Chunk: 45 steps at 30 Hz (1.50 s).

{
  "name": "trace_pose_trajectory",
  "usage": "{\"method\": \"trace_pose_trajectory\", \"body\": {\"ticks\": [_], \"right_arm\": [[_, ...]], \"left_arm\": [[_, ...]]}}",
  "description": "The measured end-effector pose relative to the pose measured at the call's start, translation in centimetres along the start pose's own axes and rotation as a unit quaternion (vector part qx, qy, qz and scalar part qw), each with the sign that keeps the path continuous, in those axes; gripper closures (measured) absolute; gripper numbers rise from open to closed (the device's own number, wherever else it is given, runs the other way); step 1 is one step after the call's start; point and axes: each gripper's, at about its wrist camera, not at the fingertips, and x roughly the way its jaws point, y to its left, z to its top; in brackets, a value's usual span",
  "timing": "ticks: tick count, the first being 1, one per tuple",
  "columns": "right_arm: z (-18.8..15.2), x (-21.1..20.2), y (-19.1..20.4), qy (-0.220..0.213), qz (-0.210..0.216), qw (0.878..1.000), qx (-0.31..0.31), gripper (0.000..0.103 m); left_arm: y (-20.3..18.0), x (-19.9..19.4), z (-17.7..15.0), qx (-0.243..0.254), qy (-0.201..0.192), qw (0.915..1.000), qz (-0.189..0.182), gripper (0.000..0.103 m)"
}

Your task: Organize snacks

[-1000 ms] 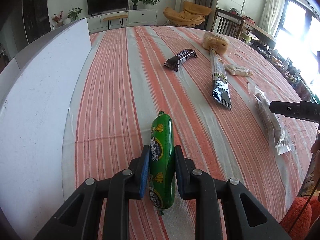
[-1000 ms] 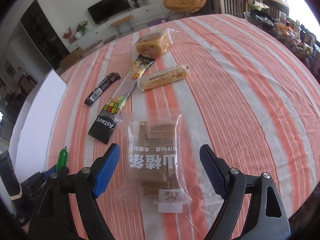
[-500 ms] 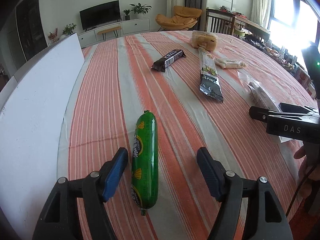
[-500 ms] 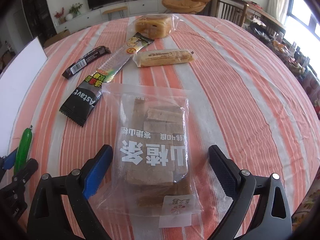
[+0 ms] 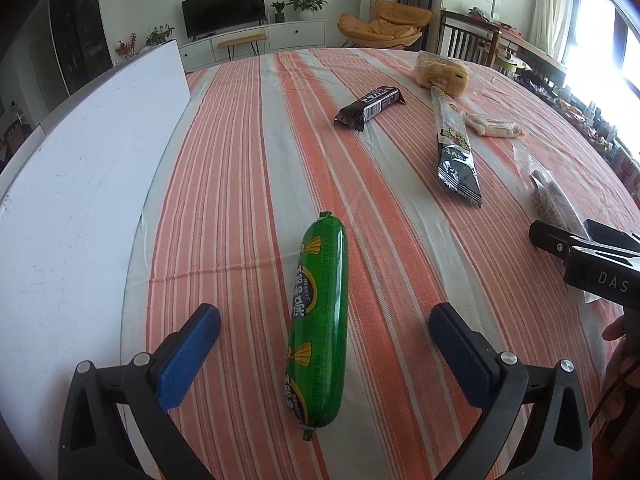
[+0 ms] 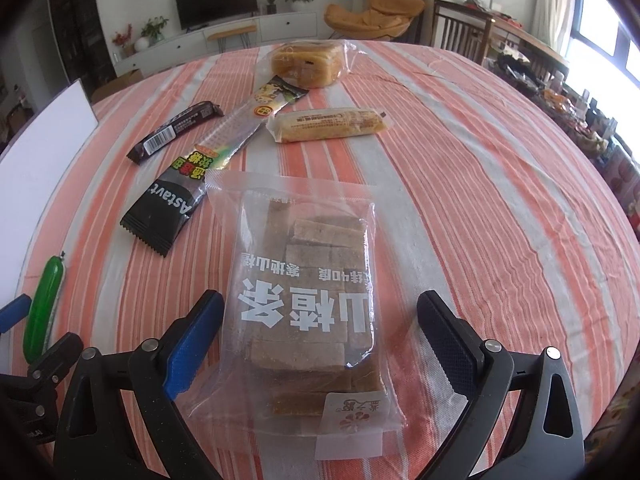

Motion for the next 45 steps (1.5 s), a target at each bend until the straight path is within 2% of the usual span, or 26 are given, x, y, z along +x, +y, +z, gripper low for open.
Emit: {"method": "trace_pose_trajectory", "body": {"ticks": [36, 39, 42, 43, 44, 45], "right_arm": [[-0.05, 0.0, 0.04, 0.0, 0.0, 1.0, 0.001, 0.004], [-0.04, 0.01, 0.05, 0.0, 0.0, 1.0, 0.001, 0.004], [-0.07, -0.06, -0.03, 0.006, -0.001, 1.0, 0.001, 0.004], [-0.02, -0.09, -0.06, 0.013, 0.0, 1.0, 0.0, 0.004], [0.09, -0.1, -0.12, 0.024, 0.001, 1.0, -0.001, 0.004], [0.27, -0.07, -0.16, 0.041, 0.002, 0.999, -0.001, 0.004]], "left_arm": [[-0.09, 0.03, -0.09, 0.002, 0.002, 1.0, -0.002, 0.0], [-0.03, 0.05, 0.06, 0.007, 0.007, 0.9999, -0.005, 0.0], [0.05, 0.12, 0.37, 0.021, 0.031, 0.9992, -0.015, 0.0], [0.06, 0.09, 0.44, 0.025, 0.037, 0.9988, -0.02, 0.001], [0.03, -0.09, 0.42, 0.03, 0.036, 0.9986, -0.024, 0.007], [-0.07, -0.39, 0.38, 0.037, 0.031, 0.9985, -0.027, 0.02]]}}
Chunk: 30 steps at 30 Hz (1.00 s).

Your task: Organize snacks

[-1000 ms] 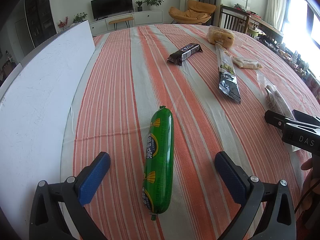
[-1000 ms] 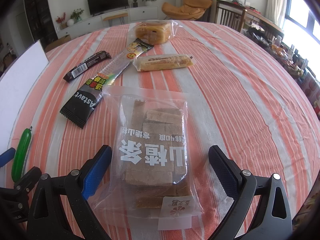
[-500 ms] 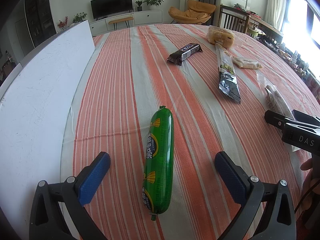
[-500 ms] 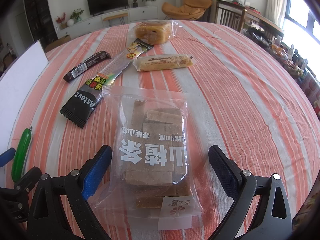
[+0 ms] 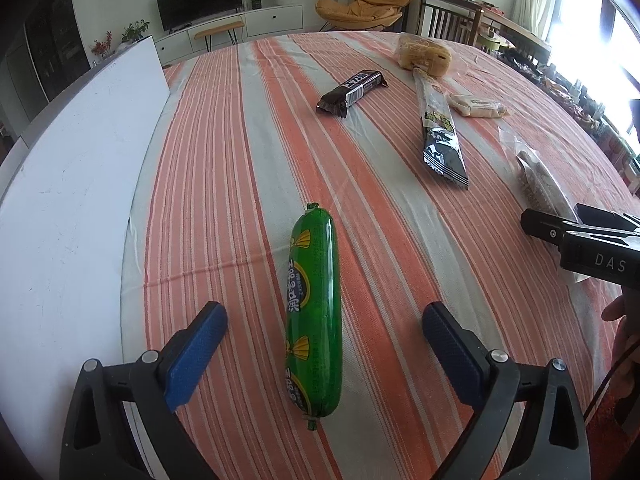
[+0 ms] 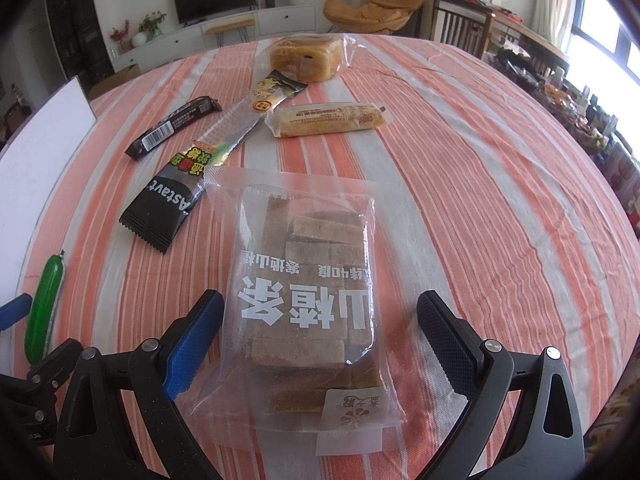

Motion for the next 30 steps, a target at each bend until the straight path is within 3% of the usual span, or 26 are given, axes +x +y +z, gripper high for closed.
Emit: {"method": "trace_pose_trajectory", "body": {"ticks": [1, 3, 4, 10, 11, 17, 22, 30], "right_arm": [[0.2, 0.0, 0.0, 0.016, 0.001, 1.0, -0.001, 0.005], [0.5, 0.0, -0.1, 0.039, -0.001, 0.999, -0.002, 0.008], [0.4, -0.1, -0.2, 0.042, -0.002, 0.999, -0.001, 0.009], [-0.6, -2.1, -1.7, 0.021, 0.021, 0.999, 0.038, 0.04], [-0.6, -2.8, -1.9, 0.014, 0.031, 0.998, 0.044, 0.05], [-1.9, -4.3, -3.5, 0.024, 0.083, 0.99, 0.113, 0.053], [-3.0, -6.2, -5.0, 0.01, 0.166, 0.968, 0.189, 0.053], [-2.2, -10.9, -4.2, -0.019, 0.249, 0.945, 0.213, 0.053]], "left_arm": [[-0.2, -0.3, 0.0, 0.005, -0.005, 1.0, -0.002, 0.029], [-0.4, -0.8, 0.1, 0.009, -0.01, 0.9999, -0.001, 0.072], [-0.4, -0.8, 0.2, 0.006, -0.01, 0.9999, -0.006, 0.081], [0.6, -1.6, -0.6, -0.041, -0.011, 0.9978, -0.051, 0.081], [0.6, -1.9, -0.7, -0.046, -0.011, 0.997, -0.06, 0.081], [0.5, -5.3, -1.0, -0.053, -0.035, 0.9929, -0.1, 0.081], [0.5, -9.0, -1.0, -0.056, -0.06, 0.9878, -0.132, 0.081], [3.2, -15.2, -0.3, -0.099, -0.088, 0.9703, -0.202, 0.081]]}}
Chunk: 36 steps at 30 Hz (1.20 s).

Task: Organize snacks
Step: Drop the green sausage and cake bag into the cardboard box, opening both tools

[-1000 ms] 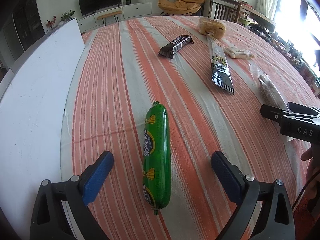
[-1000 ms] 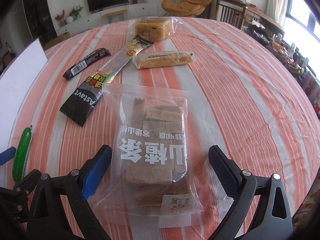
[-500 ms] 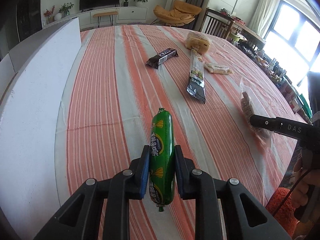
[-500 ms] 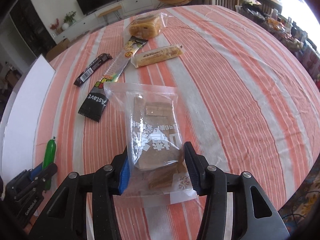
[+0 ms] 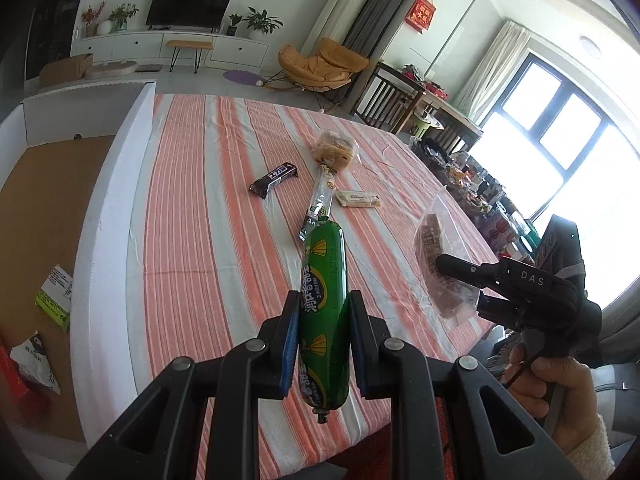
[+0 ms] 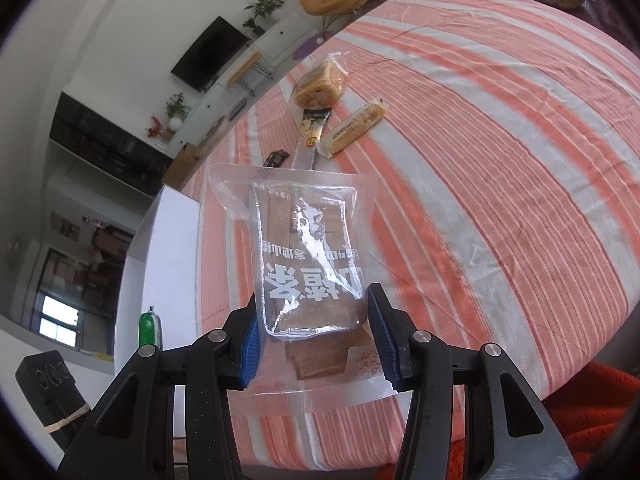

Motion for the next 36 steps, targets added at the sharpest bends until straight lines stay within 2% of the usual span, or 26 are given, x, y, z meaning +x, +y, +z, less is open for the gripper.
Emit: {"method": "trace_pose_trajectory", "body": {"ticks": [3, 6, 8, 11, 14, 17, 19, 20, 21, 22, 23, 24, 25, 27, 29, 31, 33, 36], "right_arm": [[0.1, -1.1, 3.0, -0.001, 0.038, 0.999, -0.013, 0.053], [0.1, -1.1, 7.5, 0.005, 0.079, 0.996, -0.04, 0.053], [0.0, -0.5, 11.2, 0.014, 0.11, 0.992, -0.064, 0.053], [-0.6, 1.2, 17.6, 0.041, 0.156, 0.982, -0.102, 0.053], [-1.9, 3.9, 24.1, 0.071, 0.189, 0.968, -0.152, 0.053], [-4.3, 7.3, 29.2, 0.1, 0.196, 0.955, -0.2, 0.052], [-6.1, 9.7, 31.4, 0.114, 0.206, 0.946, -0.222, 0.045], [-6.9, 11.0, 32.2, 0.121, 0.208, 0.943, -0.23, 0.036], [-7.5, 11.9, 32.8, 0.128, 0.205, 0.941, -0.238, 0.026], [-8.0, 12.5, 33.0, 0.128, 0.198, 0.94, -0.246, 0.026], [-8.2, 12.8, 33.0, 0.127, 0.194, 0.94, -0.252, 0.026], [-8.2, 12.8, 32.3, 0.123, 0.192, 0.94, -0.255, 0.026], [-8.1, 12.6, 31.6, 0.114, 0.19, 0.94, -0.26, 0.026], [-7.4, 11.6, 29.5, 0.08, 0.165, 0.943, -0.278, 0.026], [-6.7, 10.6, 26.3, 0.036, 0.119, 0.946, -0.298, 0.025], [-6.3, 10.1, 21.6, -0.009, 0.041, 0.948, -0.317, 0.025], [-5.9, 10.0, 15.7, -0.041, -0.058, 0.947, -0.315, 0.025], [-4.0, 9.6, 6.1, -0.056, -0.188, 0.948, -0.251, 0.025]], "left_arm": [[1.5, -3.8, 1.3, -0.02, -0.027, 0.9994, -0.009, 0.081], [4.2, -8.1, 2.4, -0.036, -0.065, 0.9972, 0.01, 0.081], [6.5, -10.6, 3.1, -0.045, -0.088, 0.9943, 0.04, 0.081], [10.8, -13.3, 3.7, -0.06, -0.111, 0.9861, 0.108, 0.081], [15.4, -14.5, 3.4, -0.092, -0.112, 0.9758, 0.164, 0.081], [18.6, -14.5, 2.2, -0.106, -0.105, 0.9643, 0.218, 0.08], [20.2, -14.1, 1.2, -0.116, -0.097, 0.9545, 0.257, 0.08], [21.0, -13.9, 0.7, -0.123, -0.093, 0.9493, 0.274, 0.07], [21.6, -13.6, 0.2, -0.13, -0.088, 0.9464, 0.282, 0.052], [22.1, -13.5, -0.2, -0.137, -0.087, 0.944, 0.287, 0.041], [22.4, -13.6, -0.7, -0.143, -0.092, 0.9413, 0.292, 0.026], [22.5, -13.7, -1.1, -0.145, -0.1, 0.9391, 0.295, 0.021], [22.4, -13.7, -1.3, -0.145, -0.106, 0.9382, 0.296, 0.021], [22.0, -13.2, -1.3, -0.142, -0.105, 0.941, 0.289, 0.021], [21.0, -12.3, -1.2, -0.133, -0.101, 0.9482, 0.27, 0.02], [18.7, -11.1, -1.0, -0.111, -0.096, 0.9581, 0.246, 0.02], [14.9, -9.9, -0.9, -0.074, -0.088, 0.9697, 0.215, 0.02], [8.8, -7.0, -0.8, -0.006, -0.065, 0.985, 0.16, 0.018]]}}
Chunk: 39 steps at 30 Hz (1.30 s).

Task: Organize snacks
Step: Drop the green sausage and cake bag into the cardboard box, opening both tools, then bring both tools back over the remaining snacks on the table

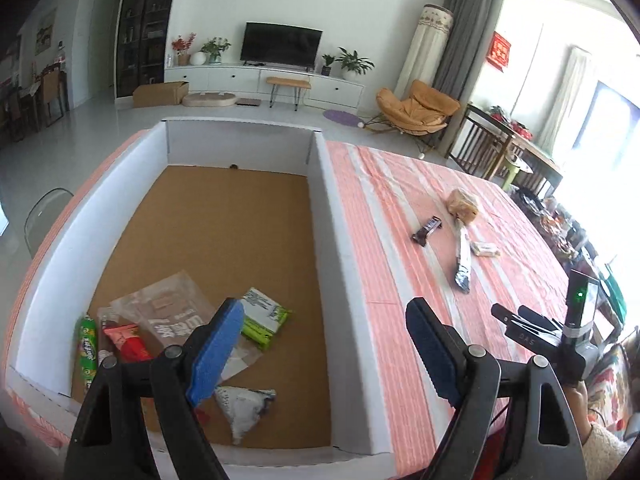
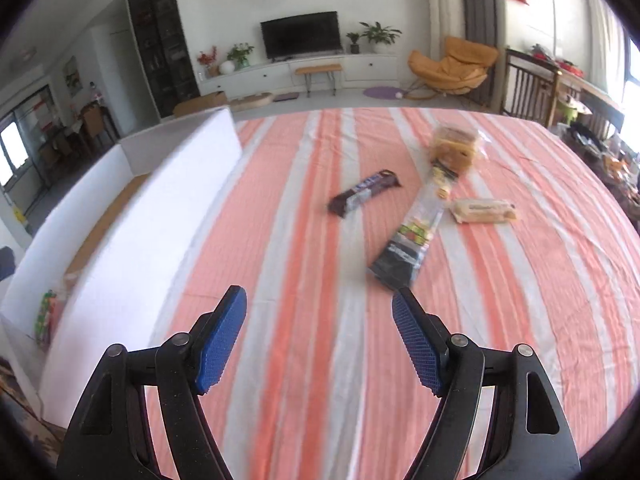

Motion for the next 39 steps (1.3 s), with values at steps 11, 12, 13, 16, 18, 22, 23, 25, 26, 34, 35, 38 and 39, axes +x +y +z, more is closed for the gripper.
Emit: {"method": "trace_pose_trajectory", "body": {"ticks": [11, 12, 13, 16, 18, 22, 23, 25, 26, 34, 35, 38, 39], "right_arm": [[-1.4, -0.9, -11.6, -0.01, -0.115, 0.968, 0.224, 0.023], [-1.2, -1.0, -11.3, -0.01, -0.124, 0.969, 0.214, 0.023], [-1.2, -0.9, -11.1, -0.011, -0.128, 0.971, 0.202, 0.023], [-1.2, -0.1, -10.3, -0.005, -0.13, 0.976, 0.177, 0.025], [-1.2, 0.3, -10.2, -0.001, -0.132, 0.976, 0.173, 0.025], [-1.3, 0.4, -10.3, 0.004, -0.128, 0.976, 0.178, 0.025], [-1.3, 0.5, -10.3, 0.006, -0.127, 0.976, 0.178, 0.025], [-1.4, 0.7, -10.4, 0.01, -0.124, 0.976, 0.179, 0.025], [-1.3, 0.8, -10.3, 0.013, -0.122, 0.976, 0.179, 0.025], [-1.6, 2.0, -10.4, 0.039, -0.111, 0.977, 0.18, 0.025], [-1.7, 2.2, -10.4, 0.043, -0.111, 0.976, 0.18, 0.025], [-1.8, 2.1, -10.2, 0.042, -0.114, 0.977, 0.178, 0.024], [-1.8, 2.2, -10.2, 0.043, -0.115, 0.977, 0.177, 0.023]], "left_arm": [[-16.7, 11.3, -3.9, 0.155, 0.099, 0.982, -0.043, 0.011], [-16.6, 12.5, -4.2, 0.151, 0.104, 0.9825, -0.032, 0.011], [-16.3, 13.8, -4.3, 0.146, 0.107, 0.9833, -0.021, 0.011], [-14.7, 16.9, -4.3, 0.134, 0.111, 0.9847, 0.013, 0.011], [-13.8, 18.6, -4.0, 0.132, 0.111, 0.9845, 0.034, 0.011], [-12.4, 20.3, -3.4, 0.121, 0.103, 0.9861, 0.047, 0.009], [-12.1, 20.3, -3.4, 0.118, 0.102, 0.9866, 0.046, 0.009], [-11.9, 20.1, -3.5, 0.118, 0.097, 0.987, 0.048, 0.007], [-11.8, 20.0, -3.5, 0.117, 0.094, 0.9875, 0.049, 0.007], [-11.8, 20.5, -3.3, 0.112, 0.097, 0.9877, 0.052, 0.0], [-11.8, 20.5, -3.3, 0.112, 0.097, 0.9877, 0.052, 0.0], [-11.7, 20.5, -3.3, 0.112, 0.097, 0.9877, 0.052, 0.0], [-11.8, 20.5, -3.3, 0.112, 0.097, 0.9877, 0.052, 0.0]]}}
